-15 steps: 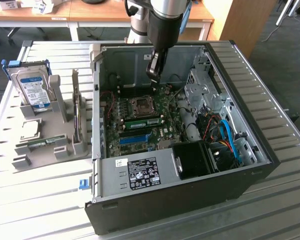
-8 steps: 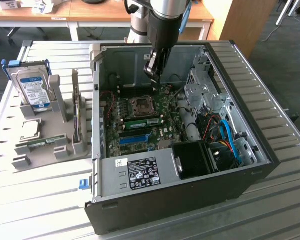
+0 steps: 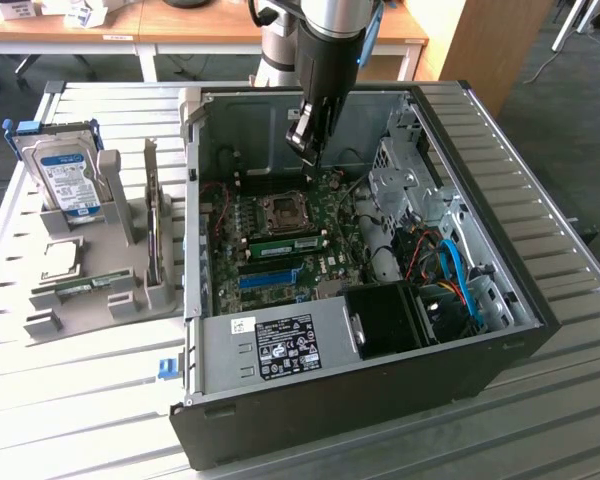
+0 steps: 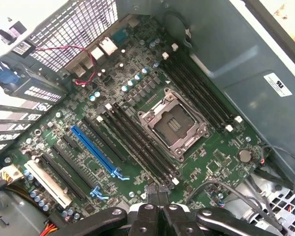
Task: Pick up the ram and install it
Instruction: 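Press down the ram until it locks into place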
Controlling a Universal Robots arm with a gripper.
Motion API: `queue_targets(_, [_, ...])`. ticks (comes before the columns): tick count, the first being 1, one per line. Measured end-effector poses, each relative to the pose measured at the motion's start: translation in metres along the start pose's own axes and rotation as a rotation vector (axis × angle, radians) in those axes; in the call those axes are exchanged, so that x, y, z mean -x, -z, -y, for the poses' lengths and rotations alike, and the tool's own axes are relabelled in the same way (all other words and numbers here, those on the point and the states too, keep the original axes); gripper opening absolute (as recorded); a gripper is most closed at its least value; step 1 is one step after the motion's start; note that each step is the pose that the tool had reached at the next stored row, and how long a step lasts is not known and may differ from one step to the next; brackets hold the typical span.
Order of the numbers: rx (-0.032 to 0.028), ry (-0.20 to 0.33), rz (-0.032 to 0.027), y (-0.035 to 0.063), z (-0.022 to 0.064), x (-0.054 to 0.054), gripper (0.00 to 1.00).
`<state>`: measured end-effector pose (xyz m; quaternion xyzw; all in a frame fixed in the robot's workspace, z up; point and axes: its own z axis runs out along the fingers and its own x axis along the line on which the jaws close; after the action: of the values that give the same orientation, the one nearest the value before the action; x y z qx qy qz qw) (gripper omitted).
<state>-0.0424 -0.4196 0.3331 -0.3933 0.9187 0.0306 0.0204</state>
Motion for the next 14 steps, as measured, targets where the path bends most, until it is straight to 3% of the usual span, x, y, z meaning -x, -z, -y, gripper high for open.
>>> queue_targets(2, [0.0031, 0.0, -0.0028, -0.0002, 0.0004, 0.0004, 0.11])
queue_targets(6, [0.0151, -0.001, -0.017, 0.0, 0.0022, 0.0022, 0.11])
queue_targets(14, [0.0157, -0.002, -0.0172, -0.0001, 0.0022, 0.0022, 0.11])
